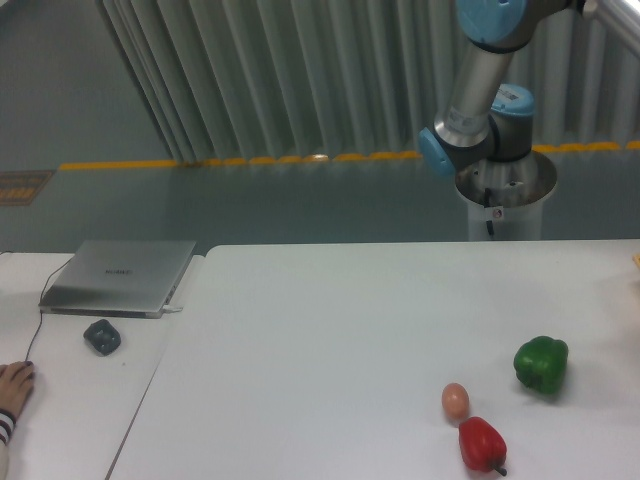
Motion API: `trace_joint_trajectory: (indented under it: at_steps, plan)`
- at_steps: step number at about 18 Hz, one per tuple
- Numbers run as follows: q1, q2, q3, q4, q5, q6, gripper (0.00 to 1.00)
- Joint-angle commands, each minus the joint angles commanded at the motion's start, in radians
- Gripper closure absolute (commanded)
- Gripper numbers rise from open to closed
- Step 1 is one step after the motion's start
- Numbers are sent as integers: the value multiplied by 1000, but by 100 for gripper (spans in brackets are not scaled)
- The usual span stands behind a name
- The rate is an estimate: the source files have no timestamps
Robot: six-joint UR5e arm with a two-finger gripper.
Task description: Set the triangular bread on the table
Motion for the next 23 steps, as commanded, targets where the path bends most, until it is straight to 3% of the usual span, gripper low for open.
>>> trace_joint_trajectory:
  at_steps: [4, 7, 11, 13, 20, 23]
  plan:
    - [0, -2, 2, -2, 0, -26, 0]
    - [-2, -5, 5, -3, 2, -37, 17]
    - [-3, -5, 11, -8, 3, -61, 32]
    - [-6, -6, 11, -9, 3, -78, 47]
    - [-8, -6, 40, -54, 2, -104, 65]
    - [-6, -5, 43, -60, 2, -103, 67]
